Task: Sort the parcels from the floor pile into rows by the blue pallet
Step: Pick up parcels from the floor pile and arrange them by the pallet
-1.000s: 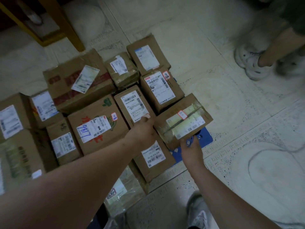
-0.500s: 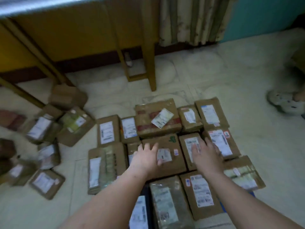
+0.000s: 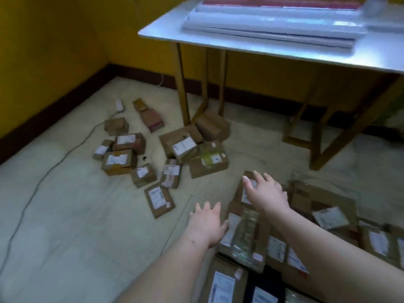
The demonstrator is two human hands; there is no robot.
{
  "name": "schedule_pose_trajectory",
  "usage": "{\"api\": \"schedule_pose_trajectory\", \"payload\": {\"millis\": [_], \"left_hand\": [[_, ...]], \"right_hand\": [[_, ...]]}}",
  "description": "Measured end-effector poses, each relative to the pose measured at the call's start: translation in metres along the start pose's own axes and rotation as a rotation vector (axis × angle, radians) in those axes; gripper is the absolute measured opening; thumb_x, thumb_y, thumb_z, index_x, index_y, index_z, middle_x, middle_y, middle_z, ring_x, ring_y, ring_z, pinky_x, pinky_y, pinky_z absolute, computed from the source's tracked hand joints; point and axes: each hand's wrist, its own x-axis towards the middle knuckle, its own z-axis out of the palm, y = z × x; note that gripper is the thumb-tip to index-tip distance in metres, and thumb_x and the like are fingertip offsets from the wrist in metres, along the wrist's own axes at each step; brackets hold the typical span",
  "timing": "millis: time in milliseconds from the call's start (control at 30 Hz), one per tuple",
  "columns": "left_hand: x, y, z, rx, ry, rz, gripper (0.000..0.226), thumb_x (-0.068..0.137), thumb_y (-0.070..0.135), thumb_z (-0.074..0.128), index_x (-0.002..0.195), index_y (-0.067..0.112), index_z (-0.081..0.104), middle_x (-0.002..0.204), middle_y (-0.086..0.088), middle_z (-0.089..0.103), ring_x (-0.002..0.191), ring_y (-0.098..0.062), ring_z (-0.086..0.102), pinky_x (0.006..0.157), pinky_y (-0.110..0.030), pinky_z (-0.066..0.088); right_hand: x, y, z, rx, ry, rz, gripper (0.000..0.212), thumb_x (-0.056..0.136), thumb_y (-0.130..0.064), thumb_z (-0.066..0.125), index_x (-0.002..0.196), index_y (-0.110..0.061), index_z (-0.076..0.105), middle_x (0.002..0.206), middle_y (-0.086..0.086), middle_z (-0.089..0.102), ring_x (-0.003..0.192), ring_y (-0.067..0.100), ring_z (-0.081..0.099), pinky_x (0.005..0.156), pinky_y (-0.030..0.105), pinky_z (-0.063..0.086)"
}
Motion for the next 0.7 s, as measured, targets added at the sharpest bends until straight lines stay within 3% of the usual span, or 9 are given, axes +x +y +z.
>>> {"api": "schedule_pose_trajectory", "payload": {"millis": [200, 333, 533, 700], "left_hand": [[-0.007, -0.151, -0.027, 0.014, -0.070, -0.071, 0.063, 0.096, 0.052, 0.042, 0.150, 0.022, 0.029, 0.150, -0.015, 0.034, 0.139, -0.040, 0.028, 0.109, -0.050, 0.033], [-0.001, -0.240, -0.036, -0.007, -0.105, -0.165, 0.063, 0.096, 0.054, 0.038, 0.149, 0.022, 0.028, 0.142, -0.013, 0.041, 0.128, -0.036, 0.039, 0.103, -0.046, 0.038], [0.056, -0.326, -0.028, -0.067, -0.153, -0.248, 0.059, 0.097, 0.052, 0.038, 0.147, 0.019, 0.032, 0.139, -0.013, 0.044, 0.126, -0.034, 0.042, 0.101, -0.045, 0.040], [0.153, -0.380, -0.011, -0.167, -0.178, -0.314, 0.060, 0.097, 0.049, 0.040, 0.149, 0.019, 0.031, 0.141, -0.012, 0.042, 0.126, -0.033, 0.044, 0.103, -0.045, 0.042]], "right_hand": [[0.012, -0.155, 0.069, -0.022, -0.094, -0.090, 0.071, 0.094, -0.069, 0.021, 0.154, -0.030, 0.027, 0.162, 0.005, 0.023, 0.147, 0.032, 0.020, 0.117, 0.058, 0.019], [0.027, -0.225, 0.106, -0.012, -0.171, -0.171, 0.072, 0.095, -0.069, 0.022, 0.155, -0.030, 0.024, 0.162, 0.005, 0.020, 0.148, 0.032, 0.018, 0.118, 0.059, 0.018], [0.085, -0.278, 0.181, -0.046, -0.206, -0.140, 0.073, 0.096, -0.068, 0.020, 0.155, -0.026, 0.022, 0.161, 0.007, 0.024, 0.146, 0.033, 0.024, 0.115, 0.055, 0.026], [0.168, -0.297, 0.256, 0.065, -0.267, -0.077, 0.065, 0.098, -0.063, 0.024, 0.147, -0.021, 0.036, 0.145, 0.010, 0.045, 0.128, 0.027, 0.049, 0.099, 0.040, 0.043]]}}
